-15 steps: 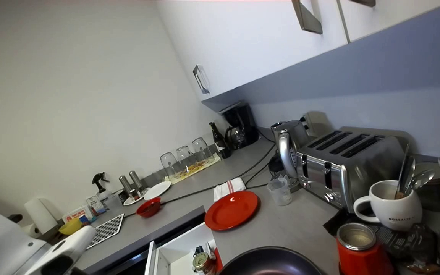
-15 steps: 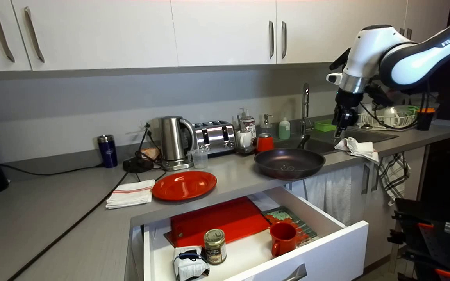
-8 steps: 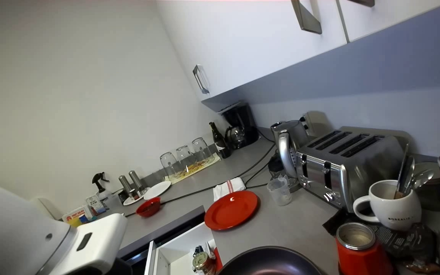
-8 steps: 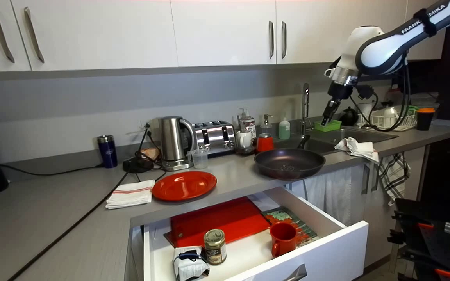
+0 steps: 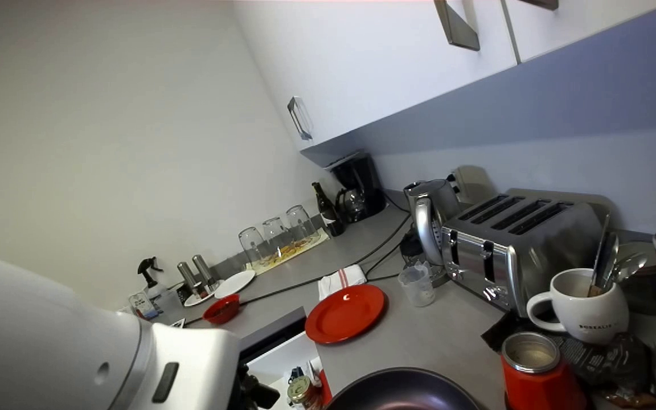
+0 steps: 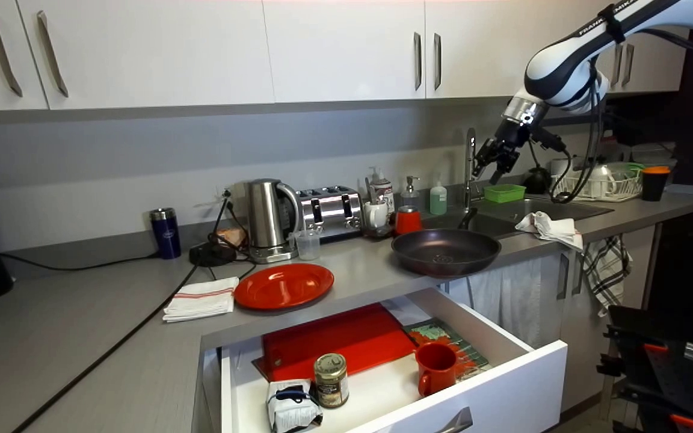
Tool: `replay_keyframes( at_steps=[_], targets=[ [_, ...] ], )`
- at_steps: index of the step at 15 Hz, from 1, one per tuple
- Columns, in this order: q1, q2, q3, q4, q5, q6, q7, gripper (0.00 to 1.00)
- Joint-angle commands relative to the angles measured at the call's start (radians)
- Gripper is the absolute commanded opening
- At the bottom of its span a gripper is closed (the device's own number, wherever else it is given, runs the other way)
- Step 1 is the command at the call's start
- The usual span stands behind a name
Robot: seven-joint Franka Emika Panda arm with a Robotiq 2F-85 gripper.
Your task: Move the black pan to the left
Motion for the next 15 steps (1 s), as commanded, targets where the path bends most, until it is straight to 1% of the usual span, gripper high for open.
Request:
replay_keyframes(
  at_steps=[1,5,10,11,12,15],
  targets=[
    [0.002,0.072,-0.044,0.057,0.172,0.024,0.011,1.00],
    [-0.020,0.138,-0.076,0.087,0.345,0.070,0.004,1.00],
    [-0.088,0.211,-0.081,0.121,0.469,0.128,-0.009,1.00],
    [-0.072,0.225,-0.110,0.126,0.486,0.144,-0.009,1.00],
    [-0.079,0.244,-0.112,0.129,0.503,0.172,-0.007,1.00],
    [-0.077,0.315,-0.132,0.148,0.572,0.204,-0.008,1.00]
  ],
)
